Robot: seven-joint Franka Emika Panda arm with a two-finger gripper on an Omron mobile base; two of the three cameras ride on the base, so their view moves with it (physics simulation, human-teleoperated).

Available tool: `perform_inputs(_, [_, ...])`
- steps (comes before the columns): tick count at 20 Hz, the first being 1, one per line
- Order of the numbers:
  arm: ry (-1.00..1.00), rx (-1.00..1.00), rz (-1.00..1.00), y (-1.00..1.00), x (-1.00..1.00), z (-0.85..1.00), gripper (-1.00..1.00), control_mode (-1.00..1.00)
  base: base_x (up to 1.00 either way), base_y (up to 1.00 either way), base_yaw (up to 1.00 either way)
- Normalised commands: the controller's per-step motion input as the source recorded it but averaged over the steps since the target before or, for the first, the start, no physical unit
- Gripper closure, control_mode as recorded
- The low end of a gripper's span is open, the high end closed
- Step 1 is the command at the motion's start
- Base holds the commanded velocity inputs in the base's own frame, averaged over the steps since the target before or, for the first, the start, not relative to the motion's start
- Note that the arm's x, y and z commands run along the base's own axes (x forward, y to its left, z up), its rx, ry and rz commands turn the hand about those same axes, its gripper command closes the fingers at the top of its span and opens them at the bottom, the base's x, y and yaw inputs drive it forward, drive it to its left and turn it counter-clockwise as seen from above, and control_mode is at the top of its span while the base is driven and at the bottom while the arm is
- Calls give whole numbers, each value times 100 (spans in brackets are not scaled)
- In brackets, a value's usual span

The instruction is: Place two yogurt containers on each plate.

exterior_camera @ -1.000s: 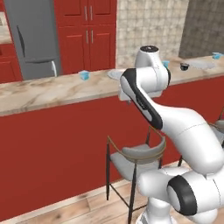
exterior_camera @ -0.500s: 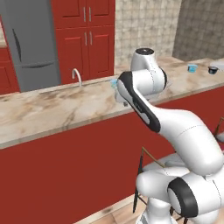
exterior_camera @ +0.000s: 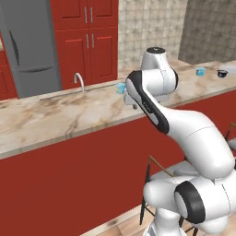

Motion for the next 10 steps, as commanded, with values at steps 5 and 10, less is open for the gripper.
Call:
perform_inputs(5, [0,12,-8,-6,100,4,-100,-100,0,0,0])
perform_inputs(10, [0,14,-5,-9,100,4,-100,-100,0,0,0])
